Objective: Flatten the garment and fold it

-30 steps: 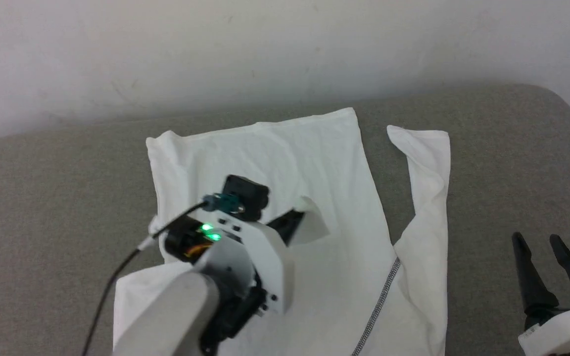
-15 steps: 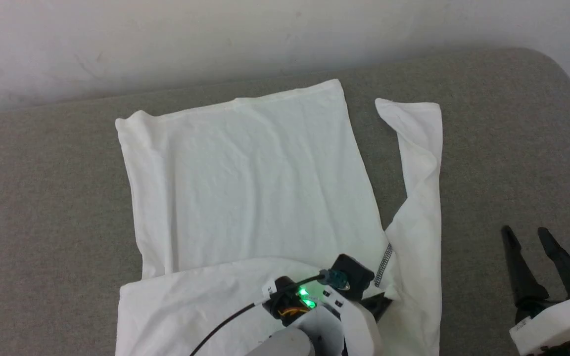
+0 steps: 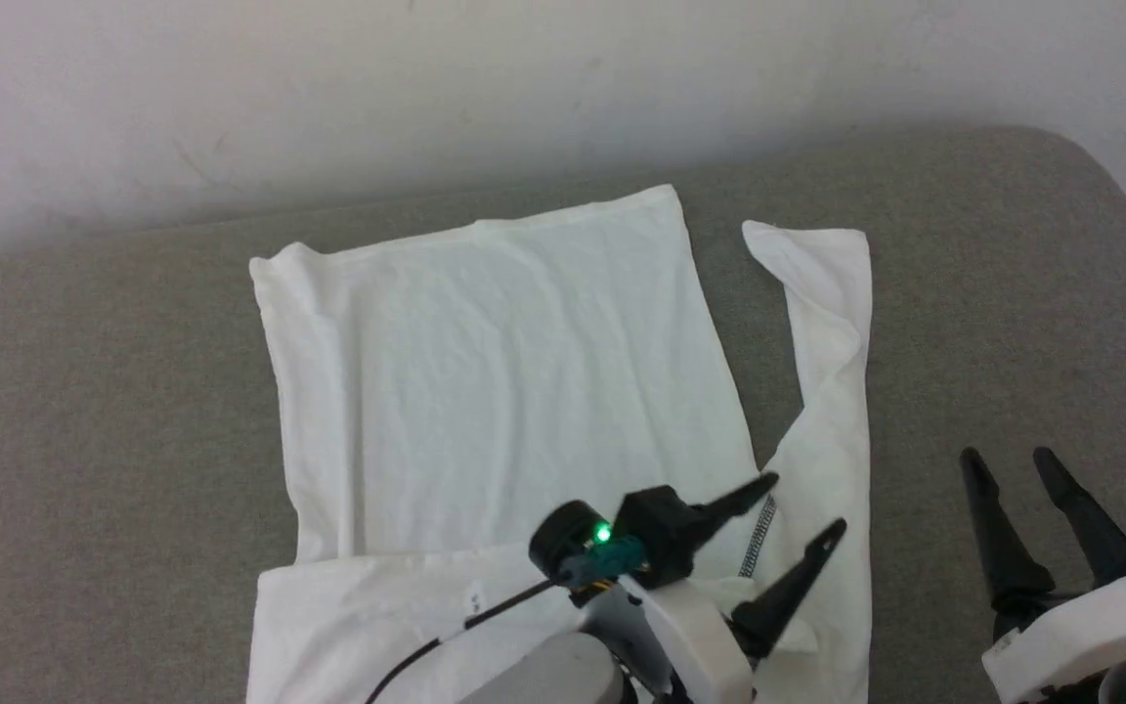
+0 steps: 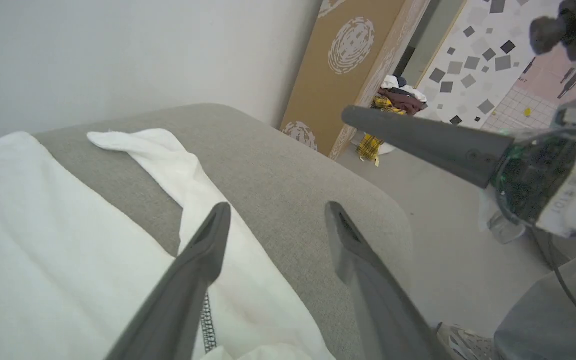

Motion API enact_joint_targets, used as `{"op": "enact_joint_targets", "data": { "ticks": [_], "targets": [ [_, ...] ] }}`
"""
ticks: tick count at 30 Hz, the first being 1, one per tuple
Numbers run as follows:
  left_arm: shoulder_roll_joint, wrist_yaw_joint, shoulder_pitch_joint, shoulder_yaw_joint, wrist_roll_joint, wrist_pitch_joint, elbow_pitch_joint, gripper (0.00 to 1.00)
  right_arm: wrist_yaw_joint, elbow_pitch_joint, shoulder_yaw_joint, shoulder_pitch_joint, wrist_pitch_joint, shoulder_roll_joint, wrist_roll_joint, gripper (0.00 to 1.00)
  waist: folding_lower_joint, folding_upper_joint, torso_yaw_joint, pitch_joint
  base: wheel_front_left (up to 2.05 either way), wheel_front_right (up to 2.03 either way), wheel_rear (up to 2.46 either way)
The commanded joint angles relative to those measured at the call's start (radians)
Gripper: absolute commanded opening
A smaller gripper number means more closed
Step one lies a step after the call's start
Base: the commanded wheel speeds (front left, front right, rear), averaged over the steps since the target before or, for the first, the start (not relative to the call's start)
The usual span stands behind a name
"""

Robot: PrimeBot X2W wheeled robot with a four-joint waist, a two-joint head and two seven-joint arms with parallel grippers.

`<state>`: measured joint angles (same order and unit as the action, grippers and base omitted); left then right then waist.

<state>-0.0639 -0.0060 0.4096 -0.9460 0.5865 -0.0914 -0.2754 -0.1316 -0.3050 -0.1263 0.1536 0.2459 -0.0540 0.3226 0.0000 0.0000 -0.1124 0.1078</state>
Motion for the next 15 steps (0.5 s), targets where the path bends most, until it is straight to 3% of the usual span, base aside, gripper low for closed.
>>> {"op": "enact_joint_targets", "data": {
  "ticks": [1, 7, 15],
  "targets": [
    [-0.018, 0.011, 0.002, 0.016, -0.013, -0.02, 0.012, 1.0, 0.001, -0.003, 0.003, 0.009, 0.001, 0.0, -0.01, 1.0, 0.0, 0.0, 0.022, -0.031, 0.0, 0.0, 0.0],
    [-0.121, 0.09, -0.066, 0.161, -0.008, -0.147, 0.102, 1.0, 0.001, -0.004, 0.007, 0.032, 0.0, -0.013, -0.053, 1.0, 0.0, 0.0, 0.053, -0.072, 0.0, 0.0, 0.0],
    [-0.233, 0.221, -0.231, 0.444, -0.028, -0.17, 0.2, 1.0, 0.001, -0.013, 0.001, 0.025, -0.055, -0.012, -0.073, 1.0, 0.0, 0.0, 0.098, -0.075, 0.0, 0.0, 0.0]
  ]
}}
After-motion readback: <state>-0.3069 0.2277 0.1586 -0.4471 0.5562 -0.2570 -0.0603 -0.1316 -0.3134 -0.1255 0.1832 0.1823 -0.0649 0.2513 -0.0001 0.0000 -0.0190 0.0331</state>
